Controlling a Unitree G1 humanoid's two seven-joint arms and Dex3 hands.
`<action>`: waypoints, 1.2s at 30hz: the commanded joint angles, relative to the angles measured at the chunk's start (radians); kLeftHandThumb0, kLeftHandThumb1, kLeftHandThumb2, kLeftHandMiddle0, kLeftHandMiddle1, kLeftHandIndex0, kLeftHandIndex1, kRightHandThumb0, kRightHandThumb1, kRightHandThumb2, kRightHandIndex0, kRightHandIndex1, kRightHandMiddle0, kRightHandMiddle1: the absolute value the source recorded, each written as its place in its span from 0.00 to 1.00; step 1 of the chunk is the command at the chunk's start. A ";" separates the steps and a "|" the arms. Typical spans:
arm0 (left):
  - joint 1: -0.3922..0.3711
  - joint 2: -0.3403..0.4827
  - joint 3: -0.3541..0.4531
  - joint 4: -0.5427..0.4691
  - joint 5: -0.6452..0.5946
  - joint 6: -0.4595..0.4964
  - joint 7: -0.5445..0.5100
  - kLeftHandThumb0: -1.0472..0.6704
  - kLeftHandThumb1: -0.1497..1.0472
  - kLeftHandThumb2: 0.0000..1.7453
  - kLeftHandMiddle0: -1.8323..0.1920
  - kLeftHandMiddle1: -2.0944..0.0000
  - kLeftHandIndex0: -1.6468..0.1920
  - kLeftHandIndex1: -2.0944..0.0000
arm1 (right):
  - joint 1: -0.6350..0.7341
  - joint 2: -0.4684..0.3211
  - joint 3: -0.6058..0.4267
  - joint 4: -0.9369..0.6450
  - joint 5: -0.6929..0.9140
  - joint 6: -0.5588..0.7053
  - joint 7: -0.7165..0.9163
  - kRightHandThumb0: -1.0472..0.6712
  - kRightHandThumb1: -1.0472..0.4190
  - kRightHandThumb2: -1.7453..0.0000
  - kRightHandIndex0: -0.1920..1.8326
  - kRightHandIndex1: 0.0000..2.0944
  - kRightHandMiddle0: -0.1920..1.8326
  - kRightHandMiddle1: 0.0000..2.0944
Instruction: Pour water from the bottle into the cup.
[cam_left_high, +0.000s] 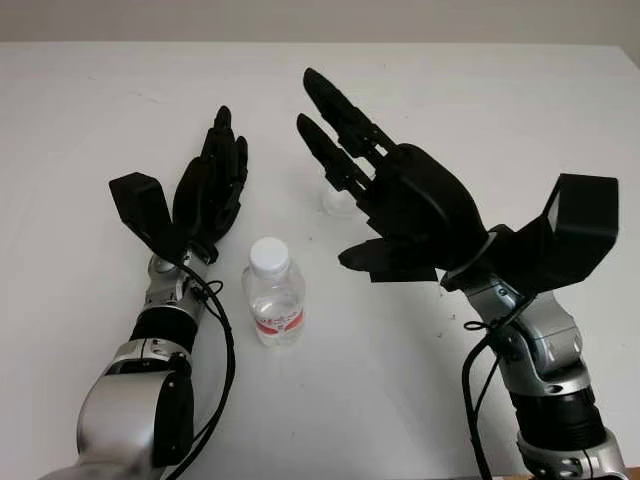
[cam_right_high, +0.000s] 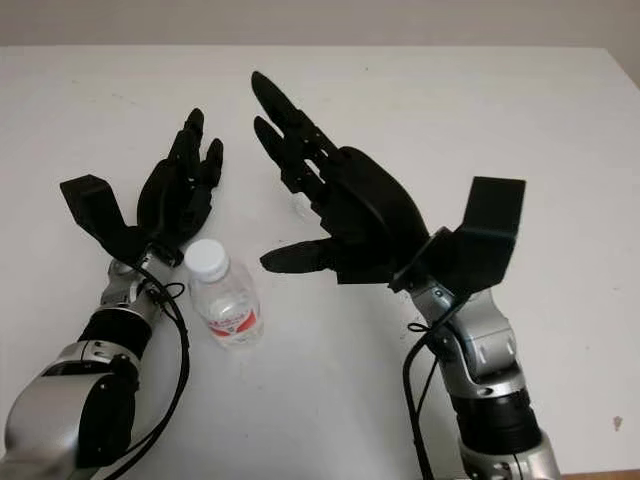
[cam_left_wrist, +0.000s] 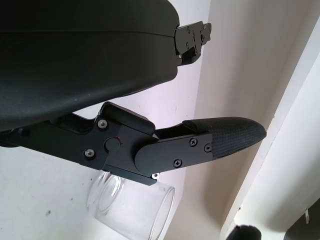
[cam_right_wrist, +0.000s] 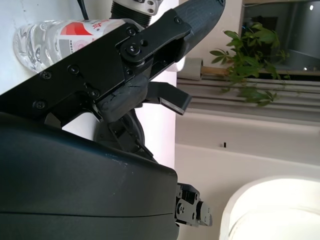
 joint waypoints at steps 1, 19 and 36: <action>-0.009 -0.005 -0.002 0.014 0.005 -0.006 0.005 0.12 1.00 0.35 1.00 1.00 1.00 1.00 | -0.013 0.008 0.012 0.016 -0.018 -0.024 0.008 0.04 0.19 0.97 0.00 0.00 0.00 0.00; -0.018 -0.008 0.003 0.025 -0.001 -0.016 -0.002 0.13 1.00 0.38 1.00 1.00 1.00 1.00 | -0.073 -0.034 0.136 0.147 -0.148 -0.075 0.214 0.02 0.25 0.97 0.00 0.00 0.00 0.00; -0.012 -0.011 0.005 0.014 -0.006 -0.010 0.008 0.13 1.00 0.35 1.00 1.00 1.00 1.00 | -0.004 0.015 0.165 0.171 -0.183 -0.002 0.171 0.08 0.27 0.98 0.02 0.01 0.05 0.02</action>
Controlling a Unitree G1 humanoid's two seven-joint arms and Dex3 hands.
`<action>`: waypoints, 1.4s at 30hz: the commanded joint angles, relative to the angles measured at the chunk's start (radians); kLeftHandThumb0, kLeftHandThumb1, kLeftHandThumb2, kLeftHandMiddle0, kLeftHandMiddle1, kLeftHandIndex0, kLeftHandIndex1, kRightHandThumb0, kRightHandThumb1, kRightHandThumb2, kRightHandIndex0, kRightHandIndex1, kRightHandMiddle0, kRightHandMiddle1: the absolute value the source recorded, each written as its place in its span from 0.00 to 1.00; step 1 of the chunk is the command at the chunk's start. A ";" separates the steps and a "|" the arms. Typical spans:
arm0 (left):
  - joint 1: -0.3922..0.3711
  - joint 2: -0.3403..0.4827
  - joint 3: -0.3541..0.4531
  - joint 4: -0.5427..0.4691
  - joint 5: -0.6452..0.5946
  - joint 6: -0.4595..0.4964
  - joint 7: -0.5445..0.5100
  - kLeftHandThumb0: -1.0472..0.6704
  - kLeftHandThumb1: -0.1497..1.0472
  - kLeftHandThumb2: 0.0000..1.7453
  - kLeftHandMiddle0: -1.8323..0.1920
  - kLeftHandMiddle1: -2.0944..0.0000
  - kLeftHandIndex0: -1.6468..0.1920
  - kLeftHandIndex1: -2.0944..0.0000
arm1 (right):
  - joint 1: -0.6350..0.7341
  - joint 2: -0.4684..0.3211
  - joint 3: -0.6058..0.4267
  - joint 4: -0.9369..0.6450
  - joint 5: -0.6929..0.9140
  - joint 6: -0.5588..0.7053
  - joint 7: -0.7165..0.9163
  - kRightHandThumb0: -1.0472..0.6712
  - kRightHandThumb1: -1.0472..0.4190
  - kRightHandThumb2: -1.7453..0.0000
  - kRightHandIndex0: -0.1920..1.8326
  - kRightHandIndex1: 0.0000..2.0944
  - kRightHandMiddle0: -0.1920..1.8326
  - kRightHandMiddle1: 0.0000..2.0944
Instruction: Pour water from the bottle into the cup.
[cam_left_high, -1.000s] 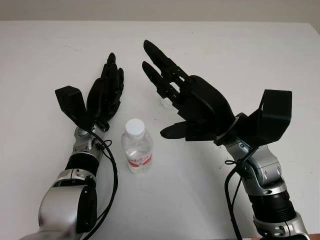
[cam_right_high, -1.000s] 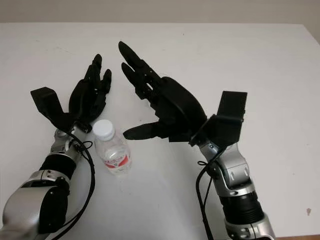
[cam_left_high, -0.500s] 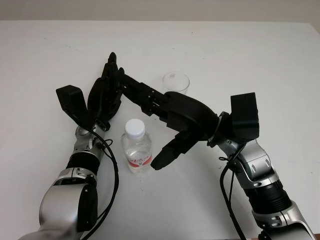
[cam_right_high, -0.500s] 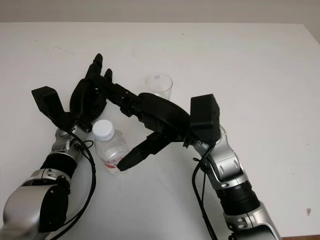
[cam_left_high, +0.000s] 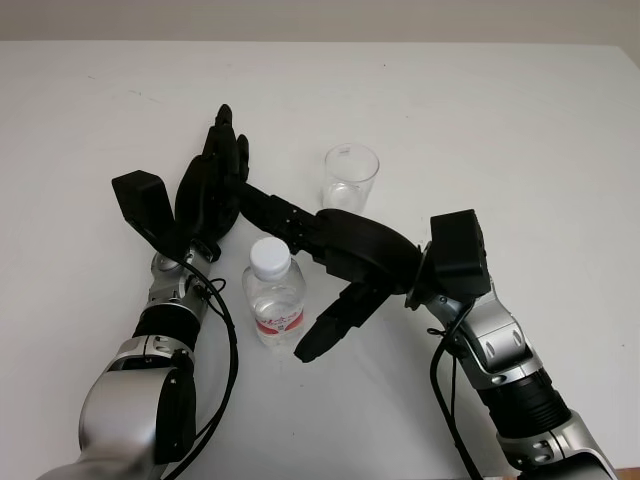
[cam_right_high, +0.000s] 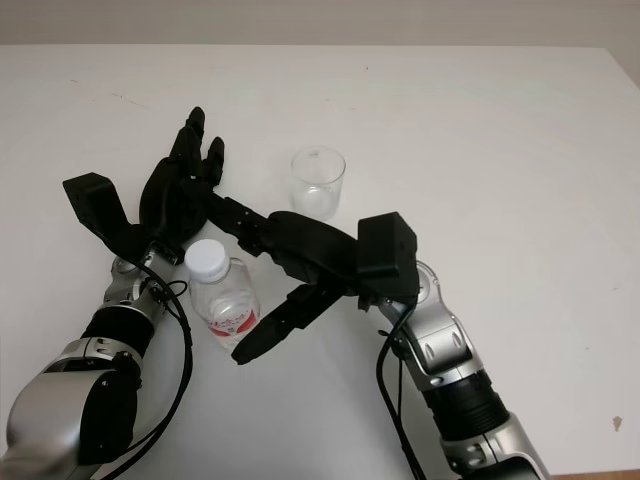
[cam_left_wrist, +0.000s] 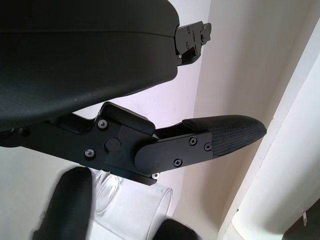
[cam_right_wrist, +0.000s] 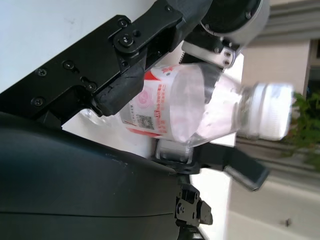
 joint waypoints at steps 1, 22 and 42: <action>0.003 -0.004 0.002 -0.007 -0.001 -0.002 0.001 0.13 1.00 0.35 1.00 1.00 1.00 1.00 | 0.020 0.012 0.006 -0.013 0.009 0.025 -0.010 0.08 0.26 0.97 0.05 0.02 0.07 0.03; 0.007 -0.011 -0.001 -0.012 0.000 -0.007 0.005 0.13 1.00 0.35 1.00 1.00 1.00 1.00 | 0.016 0.038 0.068 0.103 -0.073 -0.140 0.011 0.18 0.26 0.97 0.40 0.63 0.32 0.69; 0.007 -0.014 0.008 -0.008 -0.006 -0.007 0.005 0.13 1.00 0.34 1.00 1.00 1.00 1.00 | 0.057 0.032 0.059 -0.030 -0.130 -0.069 -0.071 0.46 0.09 0.95 0.89 1.00 0.89 1.00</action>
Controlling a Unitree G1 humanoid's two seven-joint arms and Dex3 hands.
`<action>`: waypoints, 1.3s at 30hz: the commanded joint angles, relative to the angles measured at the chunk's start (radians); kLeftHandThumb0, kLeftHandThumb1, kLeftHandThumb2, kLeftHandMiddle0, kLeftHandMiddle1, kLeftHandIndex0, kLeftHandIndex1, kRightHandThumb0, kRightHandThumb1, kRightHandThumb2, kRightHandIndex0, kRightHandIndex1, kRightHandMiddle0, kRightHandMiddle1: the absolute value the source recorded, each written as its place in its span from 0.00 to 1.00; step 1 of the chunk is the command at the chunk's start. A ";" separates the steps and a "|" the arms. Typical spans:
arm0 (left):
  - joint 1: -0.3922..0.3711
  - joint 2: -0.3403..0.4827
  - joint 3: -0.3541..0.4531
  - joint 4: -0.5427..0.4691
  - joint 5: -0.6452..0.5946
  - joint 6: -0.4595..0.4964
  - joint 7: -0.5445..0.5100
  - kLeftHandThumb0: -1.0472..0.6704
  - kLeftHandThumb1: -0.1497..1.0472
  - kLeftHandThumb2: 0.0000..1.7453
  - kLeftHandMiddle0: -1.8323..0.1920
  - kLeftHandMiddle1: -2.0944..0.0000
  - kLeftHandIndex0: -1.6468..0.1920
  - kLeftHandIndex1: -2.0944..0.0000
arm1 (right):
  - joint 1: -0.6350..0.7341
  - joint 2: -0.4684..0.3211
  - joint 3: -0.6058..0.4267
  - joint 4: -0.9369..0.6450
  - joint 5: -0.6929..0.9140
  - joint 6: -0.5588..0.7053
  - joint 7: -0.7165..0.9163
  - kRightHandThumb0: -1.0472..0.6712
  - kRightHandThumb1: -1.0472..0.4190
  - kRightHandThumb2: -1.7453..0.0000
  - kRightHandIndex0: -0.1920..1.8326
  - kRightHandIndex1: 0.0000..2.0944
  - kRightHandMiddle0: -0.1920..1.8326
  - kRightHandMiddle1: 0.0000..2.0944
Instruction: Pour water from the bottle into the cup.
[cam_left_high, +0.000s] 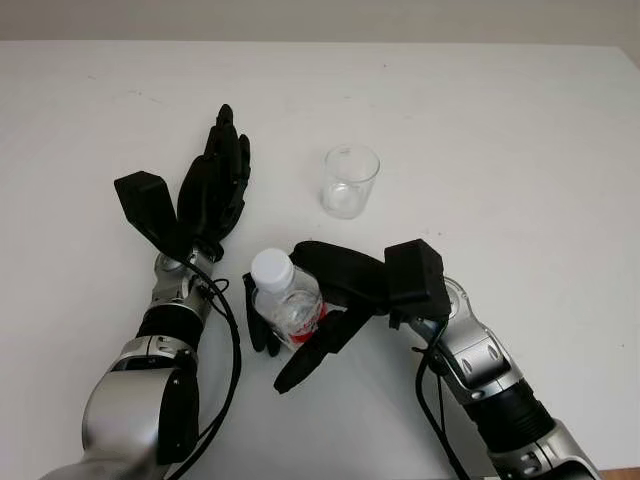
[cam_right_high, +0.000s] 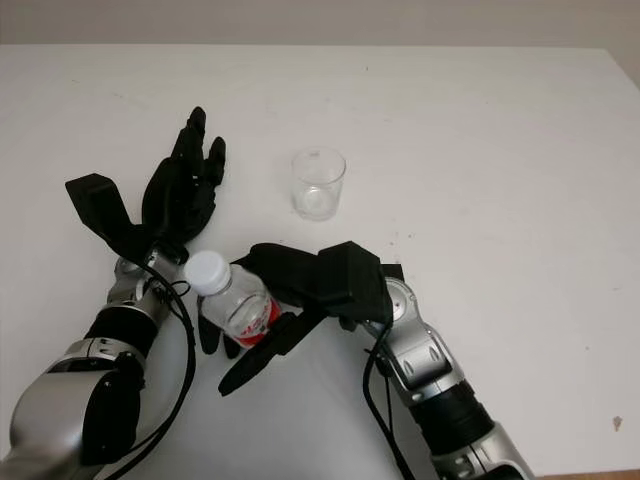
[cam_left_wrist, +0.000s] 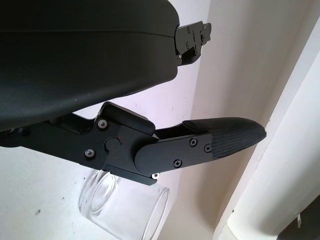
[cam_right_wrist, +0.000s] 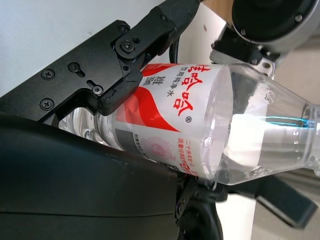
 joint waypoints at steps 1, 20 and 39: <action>0.008 0.001 -0.001 -0.006 0.001 -0.004 -0.003 0.13 1.00 0.34 1.00 1.00 1.00 1.00 | 0.018 0.015 -0.016 -0.050 -0.003 0.008 -0.035 0.49 0.07 0.94 0.91 1.00 0.91 1.00; 0.003 0.006 -0.003 -0.003 0.007 0.002 -0.018 0.14 1.00 0.36 1.00 1.00 1.00 1.00 | 0.182 -0.101 -0.277 -0.278 0.010 -0.067 -0.225 0.52 0.27 0.46 1.00 1.00 1.00 1.00; 0.002 0.006 -0.011 0.002 0.018 0.002 -0.011 0.14 1.00 0.36 1.00 1.00 1.00 1.00 | 0.202 -0.243 -0.468 -0.217 -0.285 -0.109 -0.506 0.54 0.03 0.86 0.79 1.00 0.71 1.00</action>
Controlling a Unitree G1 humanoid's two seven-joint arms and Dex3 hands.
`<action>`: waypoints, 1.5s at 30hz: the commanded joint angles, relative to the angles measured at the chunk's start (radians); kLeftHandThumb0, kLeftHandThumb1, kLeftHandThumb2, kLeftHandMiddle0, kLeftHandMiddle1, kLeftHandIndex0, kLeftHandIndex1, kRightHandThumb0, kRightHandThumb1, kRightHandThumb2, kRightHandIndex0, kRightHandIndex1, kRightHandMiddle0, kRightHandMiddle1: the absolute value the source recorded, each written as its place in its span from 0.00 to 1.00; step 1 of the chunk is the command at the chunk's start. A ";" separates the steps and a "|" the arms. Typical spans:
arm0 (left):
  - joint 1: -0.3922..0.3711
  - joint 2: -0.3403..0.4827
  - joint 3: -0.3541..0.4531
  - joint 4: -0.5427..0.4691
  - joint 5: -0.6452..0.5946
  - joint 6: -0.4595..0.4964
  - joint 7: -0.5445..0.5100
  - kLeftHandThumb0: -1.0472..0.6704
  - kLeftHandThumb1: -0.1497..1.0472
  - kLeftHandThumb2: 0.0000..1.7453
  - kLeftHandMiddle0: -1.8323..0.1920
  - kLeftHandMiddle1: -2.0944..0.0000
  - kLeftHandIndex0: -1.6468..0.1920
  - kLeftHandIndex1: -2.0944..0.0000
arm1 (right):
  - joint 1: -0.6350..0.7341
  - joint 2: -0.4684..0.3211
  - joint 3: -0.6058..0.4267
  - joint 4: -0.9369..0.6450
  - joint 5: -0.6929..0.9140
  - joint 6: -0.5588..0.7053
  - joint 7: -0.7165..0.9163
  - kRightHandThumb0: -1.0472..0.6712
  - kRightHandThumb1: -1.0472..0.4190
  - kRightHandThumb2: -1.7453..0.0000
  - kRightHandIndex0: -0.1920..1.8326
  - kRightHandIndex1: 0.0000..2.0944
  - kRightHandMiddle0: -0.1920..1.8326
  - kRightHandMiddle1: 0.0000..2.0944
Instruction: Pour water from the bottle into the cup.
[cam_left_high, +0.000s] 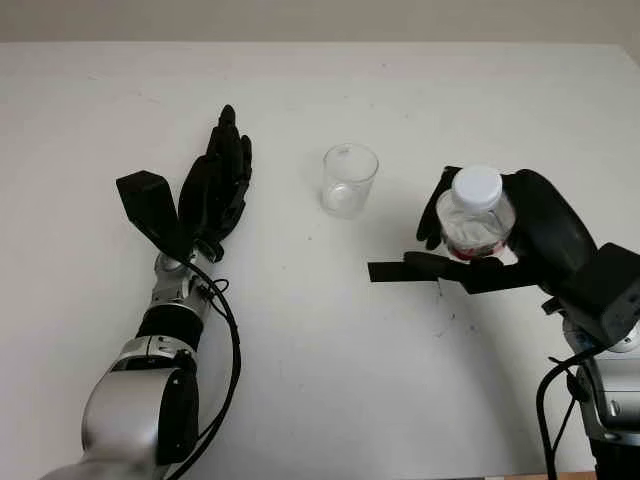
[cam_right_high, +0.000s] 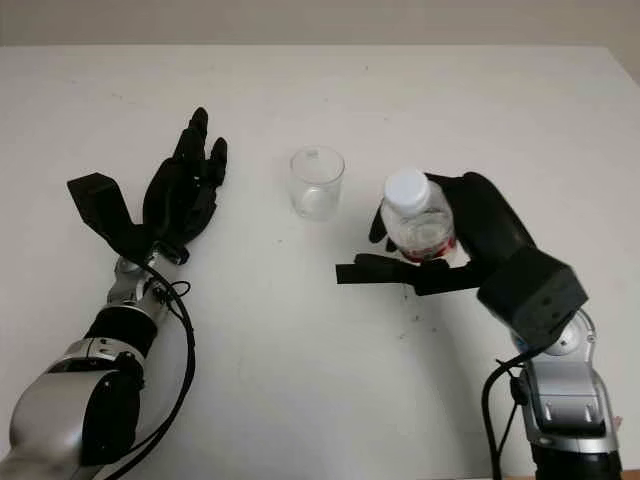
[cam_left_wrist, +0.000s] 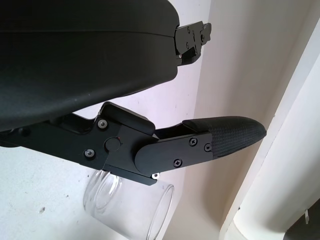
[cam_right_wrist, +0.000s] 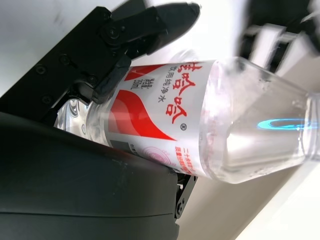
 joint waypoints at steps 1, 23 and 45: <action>0.002 0.003 -0.004 0.001 0.006 -0.003 -0.002 0.13 1.00 0.36 1.00 1.00 1.00 1.00 | -0.030 -0.006 0.012 0.001 -0.059 0.009 -0.045 0.54 0.02 0.88 0.74 1.00 0.67 1.00; 0.029 -0.009 0.004 -0.015 -0.015 -0.005 -0.012 0.14 1.00 0.34 1.00 1.00 1.00 1.00 | -0.570 -0.051 0.249 0.712 -0.449 -0.007 -0.335 0.49 0.00 0.94 0.68 1.00 0.51 1.00; 0.044 -0.018 -0.002 -0.038 -0.014 0.011 0.006 0.13 1.00 0.33 1.00 1.00 1.00 1.00 | -0.728 -0.070 0.350 0.890 -0.471 -0.027 -0.336 0.48 0.04 0.88 0.71 1.00 0.55 1.00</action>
